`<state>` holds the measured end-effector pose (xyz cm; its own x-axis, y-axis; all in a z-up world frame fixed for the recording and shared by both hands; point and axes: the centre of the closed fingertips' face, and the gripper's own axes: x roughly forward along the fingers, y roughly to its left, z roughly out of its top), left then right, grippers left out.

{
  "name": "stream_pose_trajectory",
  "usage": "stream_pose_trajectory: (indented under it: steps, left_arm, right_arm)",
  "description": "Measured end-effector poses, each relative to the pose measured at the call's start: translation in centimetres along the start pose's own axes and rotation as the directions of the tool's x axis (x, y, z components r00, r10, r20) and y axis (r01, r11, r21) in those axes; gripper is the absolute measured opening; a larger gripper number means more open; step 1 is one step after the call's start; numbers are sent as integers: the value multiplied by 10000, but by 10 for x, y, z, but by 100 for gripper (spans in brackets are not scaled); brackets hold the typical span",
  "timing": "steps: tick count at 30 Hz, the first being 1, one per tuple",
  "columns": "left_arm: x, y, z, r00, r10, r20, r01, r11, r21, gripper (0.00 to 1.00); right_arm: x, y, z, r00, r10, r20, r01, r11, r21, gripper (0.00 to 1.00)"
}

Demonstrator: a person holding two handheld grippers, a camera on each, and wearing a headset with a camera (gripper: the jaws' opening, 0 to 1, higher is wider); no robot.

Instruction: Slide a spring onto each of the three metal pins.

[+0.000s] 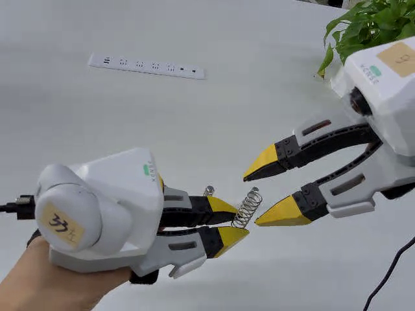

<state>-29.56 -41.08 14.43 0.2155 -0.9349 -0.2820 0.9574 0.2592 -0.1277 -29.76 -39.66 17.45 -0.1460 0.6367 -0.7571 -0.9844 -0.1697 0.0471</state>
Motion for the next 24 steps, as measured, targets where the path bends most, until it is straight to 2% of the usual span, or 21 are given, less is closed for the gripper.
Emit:
stream_pose_trajectory:
  steps: [4,9,12,15,24]
  left_arm:
    - [2,-1,-2,9999,-59,-114,59,10000,66,6]
    - [5,-4,-3,9994,-198,-273,204,9995,230,6]
    - [6,-5,-4,9989,-277,-387,289,9991,323,6]
    - [6,-6,-5,9985,-345,-429,359,9989,317,6]
    - [7,-10,-6,9971,-546,-539,565,9978,346,6]
  right_arm:
    - [3,1,-2,9986,337,-402,-352,9987,-358,22]
    - [11,3,-6,9914,791,-1043,-878,9928,-815,19]
    - [14,8,-10,9814,1125,-1554,-1296,9860,-1045,17]
    - [16,10,-13,9739,1263,-1887,-1504,9814,-1191,14]
    - [17,13,-19,9604,1512,-2339,-1866,9728,-1375,9]
